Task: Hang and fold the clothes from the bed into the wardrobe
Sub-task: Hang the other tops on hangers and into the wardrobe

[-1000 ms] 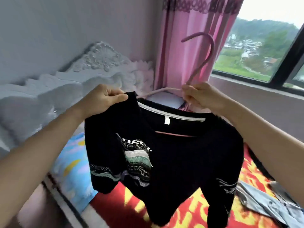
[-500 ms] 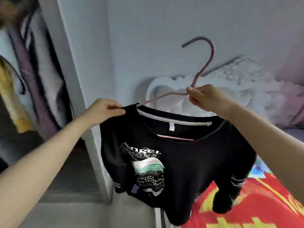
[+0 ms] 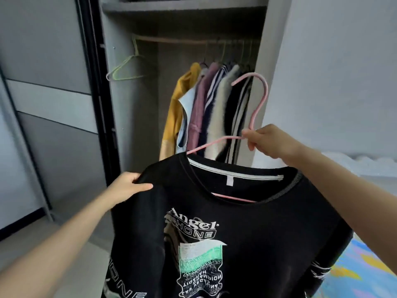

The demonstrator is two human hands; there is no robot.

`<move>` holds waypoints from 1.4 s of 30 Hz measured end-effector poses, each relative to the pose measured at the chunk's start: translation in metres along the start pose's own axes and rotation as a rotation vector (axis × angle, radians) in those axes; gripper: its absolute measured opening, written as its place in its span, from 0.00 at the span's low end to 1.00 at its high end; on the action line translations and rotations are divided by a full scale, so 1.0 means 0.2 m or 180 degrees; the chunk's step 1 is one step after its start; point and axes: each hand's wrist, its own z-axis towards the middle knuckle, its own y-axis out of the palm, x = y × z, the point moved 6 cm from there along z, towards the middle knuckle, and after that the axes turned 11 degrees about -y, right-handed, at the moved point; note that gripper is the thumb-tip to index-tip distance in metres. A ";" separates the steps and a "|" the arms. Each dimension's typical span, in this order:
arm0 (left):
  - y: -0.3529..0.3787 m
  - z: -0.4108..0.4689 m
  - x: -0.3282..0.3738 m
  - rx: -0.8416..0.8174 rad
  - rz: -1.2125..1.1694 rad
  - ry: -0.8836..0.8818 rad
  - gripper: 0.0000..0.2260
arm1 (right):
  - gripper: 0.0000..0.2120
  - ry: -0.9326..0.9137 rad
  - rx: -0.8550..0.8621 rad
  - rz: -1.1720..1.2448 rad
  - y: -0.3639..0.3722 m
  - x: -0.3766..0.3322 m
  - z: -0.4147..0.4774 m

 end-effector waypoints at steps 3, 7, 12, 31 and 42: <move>-0.27 0.15 -0.25 0.0275 0.0369 -0.0082 0.06 | 0.24 -0.0073 0.0054 -0.0073 0.23 -0.14 0.19; -0.53 0.26 -0.44 0.0493 0.0472 -0.0225 0.17 | 0.23 0.0197 -0.0029 0.0201 0.47 -0.23 0.42; -0.72 0.38 -0.50 0.0743 0.0290 -0.0307 0.23 | 0.17 0.0595 0.0048 0.0908 0.66 -0.29 0.73; -1.53 1.68 0.12 0.2575 0.1045 0.0887 0.20 | 0.11 0.0663 0.0650 0.3391 0.89 -0.45 2.51; -1.68 2.33 0.49 0.3574 0.1332 0.1400 0.34 | 0.14 0.0315 0.2087 0.3082 0.38 -0.24 3.01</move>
